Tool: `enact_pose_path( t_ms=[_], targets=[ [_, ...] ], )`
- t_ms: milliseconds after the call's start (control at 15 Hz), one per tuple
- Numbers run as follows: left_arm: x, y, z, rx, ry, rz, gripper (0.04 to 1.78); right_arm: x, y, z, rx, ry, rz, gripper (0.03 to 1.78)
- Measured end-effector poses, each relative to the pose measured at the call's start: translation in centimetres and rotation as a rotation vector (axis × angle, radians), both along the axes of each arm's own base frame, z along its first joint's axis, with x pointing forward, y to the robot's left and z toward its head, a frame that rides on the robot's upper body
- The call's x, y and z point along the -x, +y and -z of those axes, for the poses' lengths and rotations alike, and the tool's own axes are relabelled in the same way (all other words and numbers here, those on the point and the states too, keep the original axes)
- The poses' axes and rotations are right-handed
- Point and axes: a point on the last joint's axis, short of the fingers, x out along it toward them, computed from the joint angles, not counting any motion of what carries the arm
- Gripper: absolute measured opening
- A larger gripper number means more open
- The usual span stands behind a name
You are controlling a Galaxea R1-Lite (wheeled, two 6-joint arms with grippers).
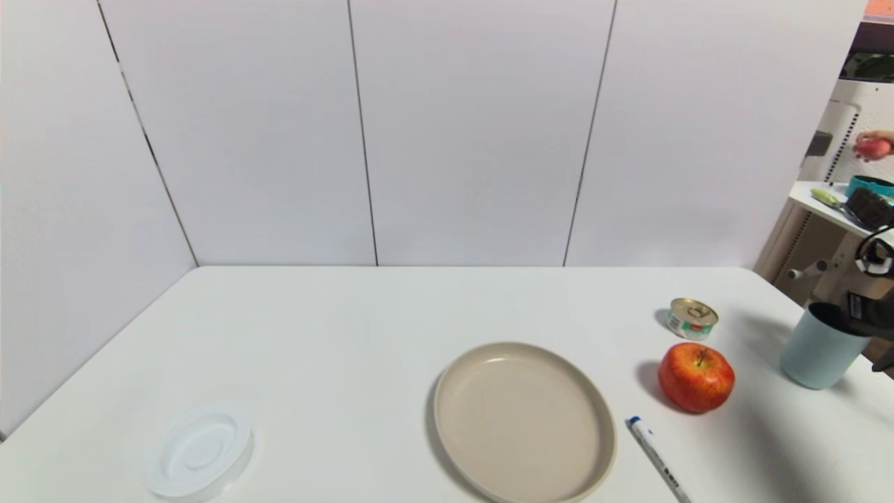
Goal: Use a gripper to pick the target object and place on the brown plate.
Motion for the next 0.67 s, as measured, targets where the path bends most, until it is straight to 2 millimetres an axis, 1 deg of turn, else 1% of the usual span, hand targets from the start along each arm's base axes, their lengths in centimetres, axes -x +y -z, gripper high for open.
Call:
enact_pose_path(
  t_ms=[67, 133, 267, 400, 533, 667],
  targets=[
    [0.0, 0.0, 0.0, 0.000, 0.000, 0.000, 1.69, 0.2, 0.1, 0.0, -0.002, 0.004, 0.001, 0.15],
    [0.0, 0.0, 0.0, 0.000, 0.000, 0.000, 1.69, 0.3, 0.2, -0.1, -0.003, 0.002, 0.000, 0.12],
    [0.0, 0.0, 0.0, 0.000, 0.000, 0.000, 1.69, 0.8, 0.4, -0.6, -0.002, -0.005, -0.002, 0.13],
    [0.0, 0.0, 0.0, 0.000, 0.000, 0.000, 1.69, 1.3, 0.8, -1.5, 0.008, -0.025, -0.004, 0.13],
    [0.0, 0.0, 0.0, 0.000, 0.000, 0.000, 1.69, 1.9, 1.2, -2.9, 0.027, -0.060, -0.010, 0.13],
    [0.0, 0.0, 0.0, 0.000, 0.000, 0.000, 1.69, 2.6, 2.1, -4.9, 0.055, -0.113, -0.035, 0.13]
  ],
)
